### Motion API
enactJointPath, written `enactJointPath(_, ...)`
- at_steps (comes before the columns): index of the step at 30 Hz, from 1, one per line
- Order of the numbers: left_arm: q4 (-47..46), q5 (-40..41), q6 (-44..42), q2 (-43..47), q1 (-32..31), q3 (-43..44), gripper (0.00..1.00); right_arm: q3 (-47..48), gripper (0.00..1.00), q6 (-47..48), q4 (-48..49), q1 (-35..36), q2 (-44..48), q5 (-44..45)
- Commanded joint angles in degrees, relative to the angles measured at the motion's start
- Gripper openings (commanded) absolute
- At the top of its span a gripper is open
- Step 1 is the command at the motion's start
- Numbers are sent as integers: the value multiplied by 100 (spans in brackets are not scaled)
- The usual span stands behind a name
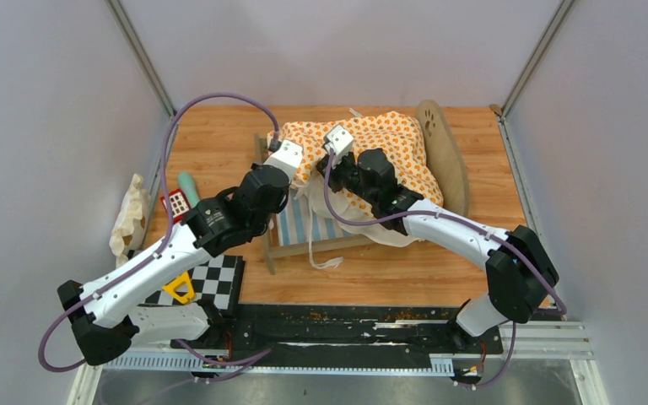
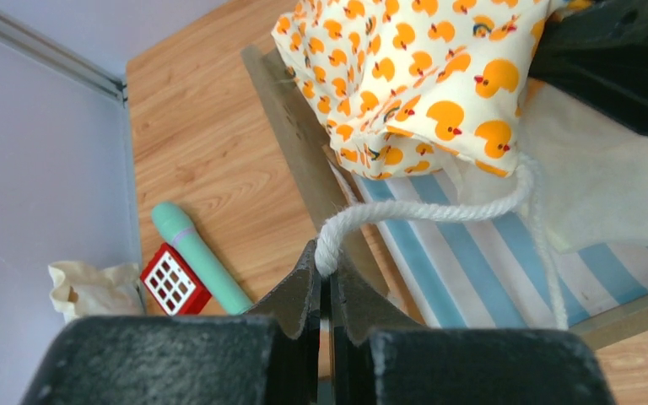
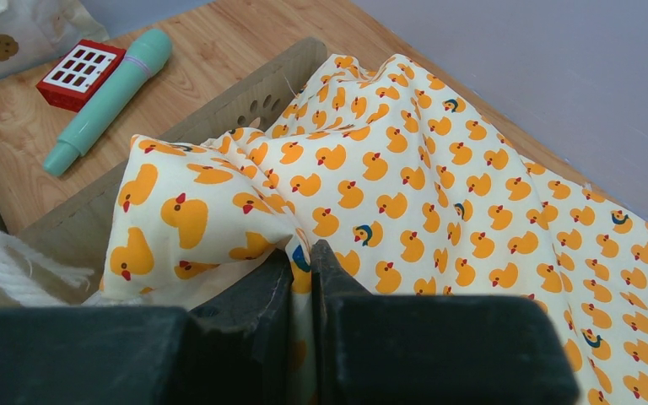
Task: Set up the pet bed
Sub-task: Cross the ropes on the bed frame.
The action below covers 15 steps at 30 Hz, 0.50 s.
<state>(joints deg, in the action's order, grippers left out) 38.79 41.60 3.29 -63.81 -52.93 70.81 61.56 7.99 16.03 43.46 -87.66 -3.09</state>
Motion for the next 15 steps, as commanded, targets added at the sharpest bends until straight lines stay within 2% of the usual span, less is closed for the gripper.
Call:
enactJointPath(1, -411, -140, 45, 21, 70, -373, 0, 88, 10, -14, 58, -30, 100, -29)
enactJointPath(11, -759, -256, 577, 42, 90, -1269, 0, -28, 10, -2, 49, -28, 134, -49)
enactJointPath(15, -854, -431, 924, 174, 90, -1719, 14, -51, 10, -9, 49, -32, 144, -119)
